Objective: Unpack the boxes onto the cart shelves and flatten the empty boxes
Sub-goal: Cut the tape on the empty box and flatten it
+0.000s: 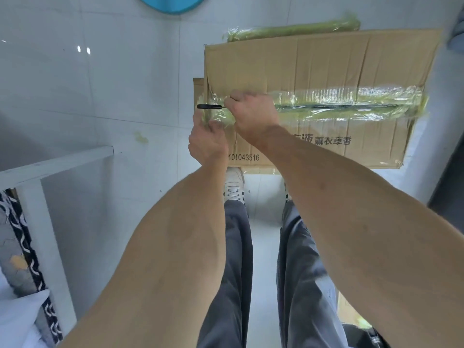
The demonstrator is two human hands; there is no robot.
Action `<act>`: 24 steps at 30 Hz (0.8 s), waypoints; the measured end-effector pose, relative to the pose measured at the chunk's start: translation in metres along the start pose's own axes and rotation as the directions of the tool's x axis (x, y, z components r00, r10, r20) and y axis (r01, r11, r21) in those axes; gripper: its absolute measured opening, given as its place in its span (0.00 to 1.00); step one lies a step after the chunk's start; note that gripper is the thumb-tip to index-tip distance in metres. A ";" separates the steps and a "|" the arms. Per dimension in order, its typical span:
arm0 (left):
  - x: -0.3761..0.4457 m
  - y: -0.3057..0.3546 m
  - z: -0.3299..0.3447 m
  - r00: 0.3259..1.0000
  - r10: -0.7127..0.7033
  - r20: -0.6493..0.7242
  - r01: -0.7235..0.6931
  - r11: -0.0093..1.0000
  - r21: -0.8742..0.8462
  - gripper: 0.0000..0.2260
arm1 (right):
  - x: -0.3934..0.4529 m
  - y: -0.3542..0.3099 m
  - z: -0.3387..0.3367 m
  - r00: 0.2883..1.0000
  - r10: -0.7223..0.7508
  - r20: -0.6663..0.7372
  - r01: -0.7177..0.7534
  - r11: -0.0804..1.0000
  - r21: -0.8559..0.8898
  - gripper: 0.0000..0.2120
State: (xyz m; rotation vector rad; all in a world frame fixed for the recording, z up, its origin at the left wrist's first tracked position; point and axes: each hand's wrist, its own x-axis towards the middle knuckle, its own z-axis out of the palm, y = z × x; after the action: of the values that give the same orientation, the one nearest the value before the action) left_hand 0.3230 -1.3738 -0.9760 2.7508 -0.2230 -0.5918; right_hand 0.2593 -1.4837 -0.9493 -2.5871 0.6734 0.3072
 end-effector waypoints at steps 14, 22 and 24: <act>0.011 0.001 -0.001 0.973 -0.228 0.044 0.232 0.966 -0.116 0.09 | 0.008 -0.012 -0.010 0.983 -0.135 0.122 0.158 0.967 -0.202 0.10; 0.014 0.000 0.002 0.980 -0.195 0.030 0.197 0.975 -0.105 0.08 | 0.005 -0.023 -0.001 0.987 -0.093 0.134 0.122 0.968 -0.221 0.11; 0.011 0.002 0.002 0.982 -0.185 0.023 0.187 0.978 -0.097 0.09 | 0.001 -0.024 0.001 0.990 -0.076 0.117 0.101 0.969 -0.225 0.11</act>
State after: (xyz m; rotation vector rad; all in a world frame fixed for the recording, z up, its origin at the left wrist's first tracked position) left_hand 0.3321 -1.3784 -0.9816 2.6898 0.0607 -0.6517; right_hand 0.2725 -1.4650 -0.9421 -2.7858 0.5085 0.5202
